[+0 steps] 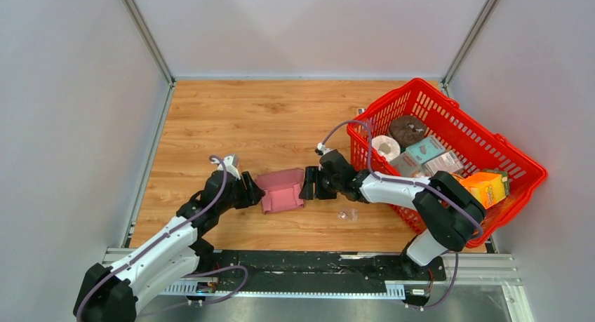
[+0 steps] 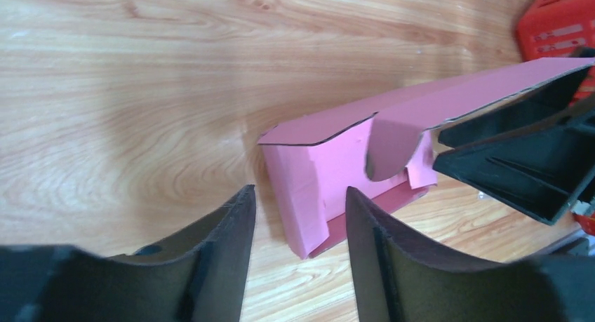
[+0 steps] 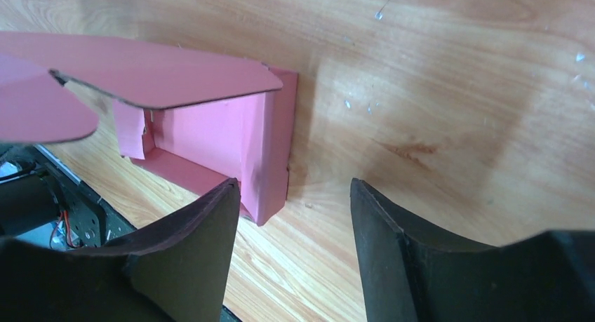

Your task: Fold the paper box

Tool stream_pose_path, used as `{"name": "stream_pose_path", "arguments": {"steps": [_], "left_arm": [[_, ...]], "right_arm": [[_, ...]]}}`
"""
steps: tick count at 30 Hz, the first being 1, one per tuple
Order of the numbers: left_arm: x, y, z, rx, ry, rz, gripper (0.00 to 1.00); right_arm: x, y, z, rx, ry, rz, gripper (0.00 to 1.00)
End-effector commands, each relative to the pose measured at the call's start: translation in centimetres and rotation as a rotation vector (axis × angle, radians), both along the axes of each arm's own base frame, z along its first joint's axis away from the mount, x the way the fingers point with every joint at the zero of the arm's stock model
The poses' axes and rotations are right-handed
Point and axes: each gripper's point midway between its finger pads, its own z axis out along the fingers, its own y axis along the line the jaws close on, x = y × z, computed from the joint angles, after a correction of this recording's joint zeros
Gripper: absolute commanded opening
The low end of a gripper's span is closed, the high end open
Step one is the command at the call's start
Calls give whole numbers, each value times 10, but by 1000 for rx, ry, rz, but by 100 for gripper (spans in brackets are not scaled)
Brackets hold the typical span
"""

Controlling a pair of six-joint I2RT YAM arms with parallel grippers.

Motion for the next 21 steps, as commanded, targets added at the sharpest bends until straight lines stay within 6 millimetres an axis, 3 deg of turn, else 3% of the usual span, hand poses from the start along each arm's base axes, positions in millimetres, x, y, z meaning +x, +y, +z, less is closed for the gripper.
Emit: {"name": "stream_pose_path", "arguments": {"steps": [1,5,17,21], "left_arm": [[-10,18,-13,56,53,70,51],[-9,11,-15,28,58,48,46],[-7,-2,-19,39,103,35,38],[-6,-6,-16,38,98,31,37]], "right_arm": [[-2,4,11,-14,-70,10,60],[7,13,16,-45,-128,19,52],[16,22,2,-124,-157,51,25],[15,27,-1,-128,-165,69,22]]}}
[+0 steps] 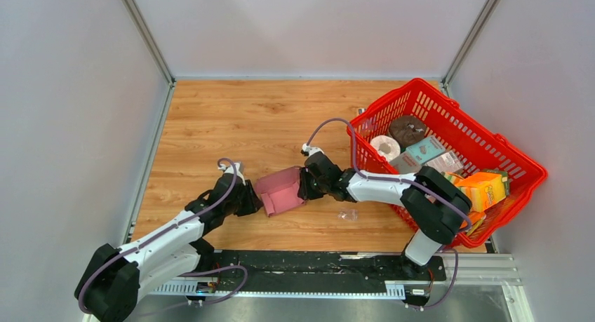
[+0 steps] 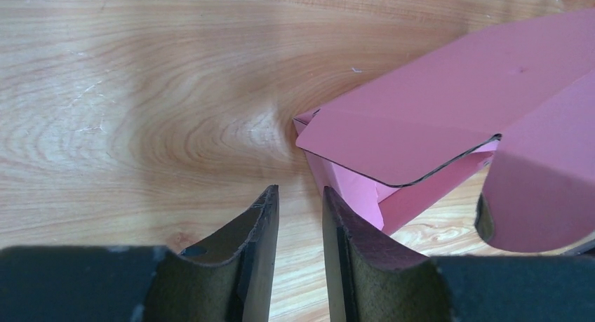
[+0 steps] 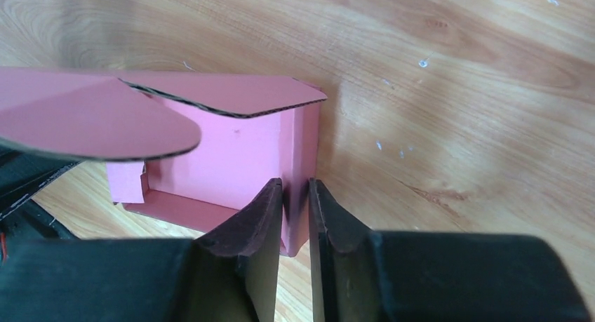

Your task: Fold the paper box

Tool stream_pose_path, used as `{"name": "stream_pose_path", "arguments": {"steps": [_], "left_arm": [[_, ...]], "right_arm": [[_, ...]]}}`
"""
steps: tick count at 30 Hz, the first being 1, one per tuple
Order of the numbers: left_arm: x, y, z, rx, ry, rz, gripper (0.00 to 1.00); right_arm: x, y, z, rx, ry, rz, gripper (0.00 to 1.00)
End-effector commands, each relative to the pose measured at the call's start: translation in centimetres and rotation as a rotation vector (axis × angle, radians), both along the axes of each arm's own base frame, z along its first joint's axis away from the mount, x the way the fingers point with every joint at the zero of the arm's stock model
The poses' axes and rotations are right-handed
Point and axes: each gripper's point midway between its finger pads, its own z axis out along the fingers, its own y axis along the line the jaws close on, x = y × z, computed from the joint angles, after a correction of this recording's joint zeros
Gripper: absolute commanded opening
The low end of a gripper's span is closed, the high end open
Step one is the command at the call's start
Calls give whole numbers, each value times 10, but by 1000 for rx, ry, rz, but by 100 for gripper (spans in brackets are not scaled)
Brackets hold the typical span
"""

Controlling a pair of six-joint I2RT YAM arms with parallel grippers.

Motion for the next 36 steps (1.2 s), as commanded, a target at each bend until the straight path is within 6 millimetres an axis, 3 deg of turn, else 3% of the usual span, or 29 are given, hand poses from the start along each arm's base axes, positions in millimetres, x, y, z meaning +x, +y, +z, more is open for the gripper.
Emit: {"name": "stream_pose_path", "arguments": {"steps": [1,7,11,12,15,19,20,21,25,29,33,34,36], "left_arm": [[15,-11,23,-38,-65,18,37],[17,-8,28,-33,-78,32,37],[18,-5,30,-30,-82,49,37],[18,-5,32,-31,-89,52,36],[15,4,30,-17,-80,97,33],[7,29,25,7,-81,217,33],[4,33,20,7,-77,235,33],[4,35,27,-17,-110,247,34],[-2,47,27,0,-121,279,35],[-3,46,30,17,-98,272,36],[-1,37,32,37,-60,226,40],[-1,34,33,43,-55,203,40],[1,28,37,34,-51,175,42]], "right_arm": [[8,10,5,-13,-55,21,22],[13,2,-10,-141,-114,-9,0],[17,-5,-18,-309,-189,-44,0],[7,-6,-22,-367,-199,-20,0],[7,-9,-19,-521,-276,-43,0],[8,-11,-25,-679,-359,-61,0],[7,-13,-34,-716,-358,-49,0],[6,-14,-36,-737,-358,-46,0],[8,-11,-42,-767,-372,-39,0],[6,-11,-47,-773,-352,-31,0],[-1,10,-33,-597,-286,14,0],[0,16,-18,-538,-283,14,5],[-1,22,-9,-460,-247,31,15]]}}
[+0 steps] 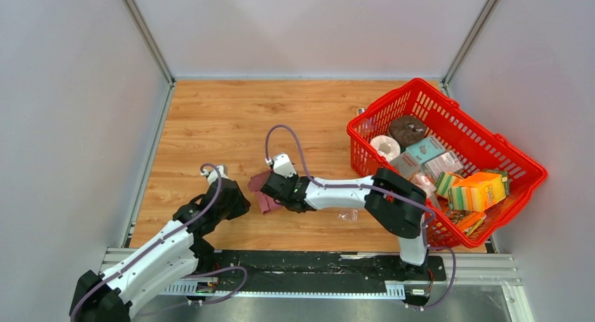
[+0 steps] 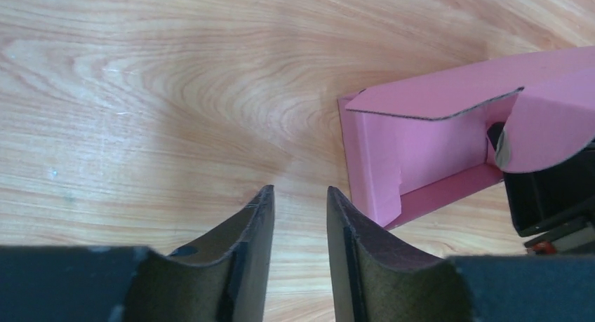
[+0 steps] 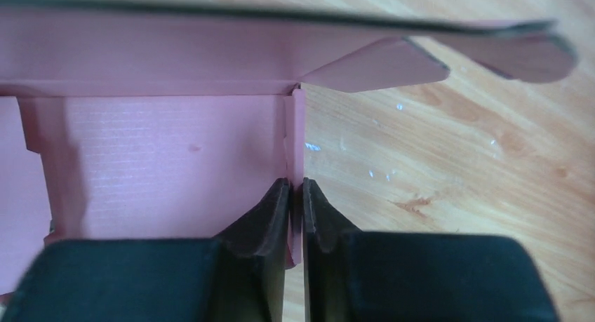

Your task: Fold the paper box

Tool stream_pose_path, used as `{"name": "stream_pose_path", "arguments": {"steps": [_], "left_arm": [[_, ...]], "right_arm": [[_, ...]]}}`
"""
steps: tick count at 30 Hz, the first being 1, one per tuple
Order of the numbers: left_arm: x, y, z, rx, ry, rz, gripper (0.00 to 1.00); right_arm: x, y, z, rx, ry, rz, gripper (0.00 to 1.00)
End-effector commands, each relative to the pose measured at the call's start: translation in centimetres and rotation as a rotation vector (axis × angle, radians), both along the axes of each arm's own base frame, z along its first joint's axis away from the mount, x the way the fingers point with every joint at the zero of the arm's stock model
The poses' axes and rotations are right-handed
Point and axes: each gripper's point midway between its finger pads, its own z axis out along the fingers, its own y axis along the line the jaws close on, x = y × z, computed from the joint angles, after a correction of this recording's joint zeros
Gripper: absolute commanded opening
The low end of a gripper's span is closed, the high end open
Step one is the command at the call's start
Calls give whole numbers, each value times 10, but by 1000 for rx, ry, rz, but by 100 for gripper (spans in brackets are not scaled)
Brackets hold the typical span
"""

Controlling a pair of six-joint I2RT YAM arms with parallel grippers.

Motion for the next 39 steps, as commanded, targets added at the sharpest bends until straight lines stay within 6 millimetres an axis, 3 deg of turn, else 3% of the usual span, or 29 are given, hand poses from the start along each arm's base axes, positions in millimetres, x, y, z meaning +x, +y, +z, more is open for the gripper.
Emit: {"name": "stream_pose_path", "arguments": {"steps": [1,8,15,19,29,34,39], "left_arm": [[11,-17,25,-33,-35,-64,43],[12,-23,32,-76,-62,-73,48],[19,-36,34,-80,-8,-99,45],[27,-46,34,-90,16,-101,43],[27,-51,9,-52,129,-69,43],[31,-53,4,-43,121,-60,38],[32,-46,-3,20,123,-55,33]], "right_arm": [[-13,4,13,149,151,60,25],[-17,10,63,334,196,115,41],[-20,4,77,431,213,143,42],[-19,3,65,422,221,144,42],[-5,9,31,368,219,174,40],[-1,14,25,363,217,182,31],[-2,17,24,371,227,188,28]]}}
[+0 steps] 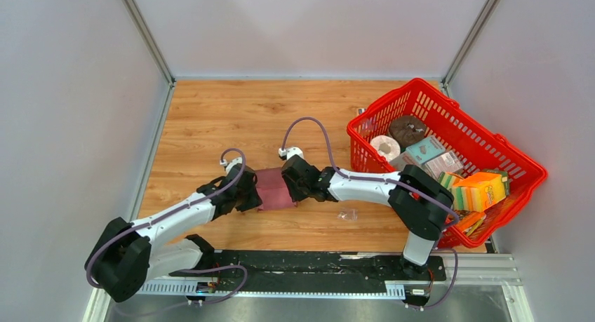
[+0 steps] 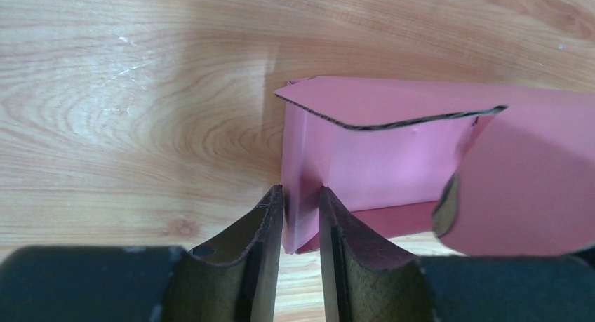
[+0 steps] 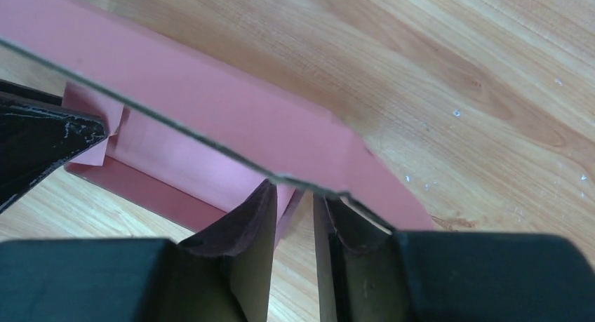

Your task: Fold the paper box

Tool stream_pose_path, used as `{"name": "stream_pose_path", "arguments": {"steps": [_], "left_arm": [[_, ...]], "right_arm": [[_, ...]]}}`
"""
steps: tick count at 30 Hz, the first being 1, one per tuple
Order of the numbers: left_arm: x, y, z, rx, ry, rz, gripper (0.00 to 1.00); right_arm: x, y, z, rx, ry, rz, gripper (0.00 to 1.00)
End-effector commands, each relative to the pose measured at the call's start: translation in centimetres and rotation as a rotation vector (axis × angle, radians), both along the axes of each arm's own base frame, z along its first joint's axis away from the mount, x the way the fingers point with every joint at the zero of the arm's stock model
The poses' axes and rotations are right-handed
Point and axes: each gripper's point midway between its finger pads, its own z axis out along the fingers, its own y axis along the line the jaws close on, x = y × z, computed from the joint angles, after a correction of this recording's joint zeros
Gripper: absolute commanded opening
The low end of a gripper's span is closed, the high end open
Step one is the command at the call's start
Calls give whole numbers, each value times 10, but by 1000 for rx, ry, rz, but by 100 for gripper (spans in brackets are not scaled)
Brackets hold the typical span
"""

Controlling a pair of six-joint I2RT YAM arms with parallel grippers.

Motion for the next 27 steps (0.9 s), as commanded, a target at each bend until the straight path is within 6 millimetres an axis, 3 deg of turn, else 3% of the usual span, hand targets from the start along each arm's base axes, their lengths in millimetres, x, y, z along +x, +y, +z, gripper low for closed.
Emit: {"name": "stream_pose_path", "arguments": {"steps": [1,6,10,12,13,15,19,23,25,27], "left_arm": [[18,-2,12,29,-59,11,33],[18,4,7,147,-52,-26,22],[26,8,17,307,-96,-62,10],[20,20,5,441,-36,-85,0],[23,16,7,470,-28,-102,0],[18,24,-7,598,26,-136,0],[15,21,-29,711,54,-203,0],[13,18,-44,723,75,-250,0],[11,17,-40,698,63,-249,0],[15,11,-22,640,-1,-238,0]], "right_arm": [[9,15,13,59,-40,14,28],[9,16,15,69,-41,18,25],[8,18,16,78,-34,12,24],[8,17,15,79,-30,8,24],[6,17,13,80,-23,4,23],[7,16,14,87,-18,-9,21],[4,6,13,96,-15,-56,19],[0,-10,23,104,-32,-87,30],[-2,-17,38,123,-63,-80,40],[-5,-30,45,119,-79,-81,46]]}}
